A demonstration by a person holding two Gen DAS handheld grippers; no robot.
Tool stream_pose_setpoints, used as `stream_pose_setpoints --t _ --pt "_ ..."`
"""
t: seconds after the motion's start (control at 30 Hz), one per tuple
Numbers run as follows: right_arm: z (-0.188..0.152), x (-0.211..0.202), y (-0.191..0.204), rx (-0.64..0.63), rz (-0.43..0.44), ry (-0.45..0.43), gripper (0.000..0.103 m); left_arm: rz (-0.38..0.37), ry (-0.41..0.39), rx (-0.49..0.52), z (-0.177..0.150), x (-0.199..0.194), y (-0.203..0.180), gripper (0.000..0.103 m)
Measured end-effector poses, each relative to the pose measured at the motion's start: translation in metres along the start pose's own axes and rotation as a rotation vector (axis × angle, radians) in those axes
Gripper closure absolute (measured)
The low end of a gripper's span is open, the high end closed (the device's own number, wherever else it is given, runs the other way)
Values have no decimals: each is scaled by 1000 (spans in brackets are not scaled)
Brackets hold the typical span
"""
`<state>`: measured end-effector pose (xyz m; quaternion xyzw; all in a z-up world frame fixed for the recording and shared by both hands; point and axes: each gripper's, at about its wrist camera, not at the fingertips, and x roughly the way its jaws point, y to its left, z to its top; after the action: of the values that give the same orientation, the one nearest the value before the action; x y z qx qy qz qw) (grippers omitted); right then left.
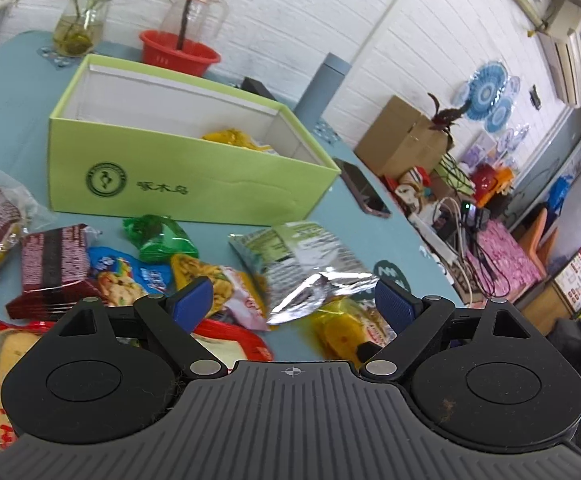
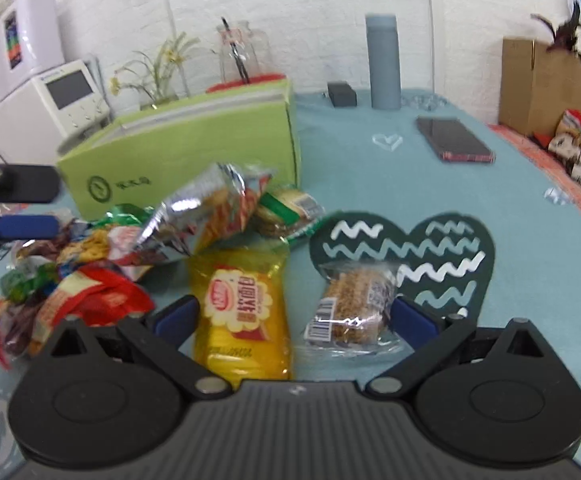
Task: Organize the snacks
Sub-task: 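Grasp the yellow biscuit packet with red logo using the left gripper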
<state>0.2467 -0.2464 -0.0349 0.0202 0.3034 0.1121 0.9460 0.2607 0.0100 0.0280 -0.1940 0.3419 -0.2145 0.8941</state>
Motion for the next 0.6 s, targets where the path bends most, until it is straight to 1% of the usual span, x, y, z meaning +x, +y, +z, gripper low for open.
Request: stream_pose_setpoints --t 0.07,0.13,0.2,0.27,0.37,0.43,0.47,0.5,0.53,0.57,0.6 --pt "3 -18 7 -31 23 -58 3 -25 19 -5 0 6 -6 27" --pt "5 -29 15 -72 29 -95 3 -68 62 -12 -4 15 -13 27" --pt "4 -32 22 -111 46 -110 3 -112 125 -29 -9 28 -20 30" --pt "2 -27 25 -131 73 -100 3 -136 182 -42 -14 44 -26 33" --pt "0 -13 28 -150 111 -69 3 -120 226 -40 -16 63 -31 35" --pt "-1 -4 28 -155 135 -50 3 -102 232 -21 -15 73 -33 35" --pt "-2 1 28 -157 144 -41 4 -91 239 -6 -14 78 -35 37" --pt "-2 6 27 -157 146 -25 10 -82 250 2 -14 82 -36 40" --pt "-4 10 26 -161 145 -10 21 -85 265 6 -15 86 -37 43" --pt "-6 15 25 -155 147 18 41 -83 274 12 -17 89 -38 46" --pt "-8 18 23 -143 148 40 44 -76 279 26 -20 90 -39 53"
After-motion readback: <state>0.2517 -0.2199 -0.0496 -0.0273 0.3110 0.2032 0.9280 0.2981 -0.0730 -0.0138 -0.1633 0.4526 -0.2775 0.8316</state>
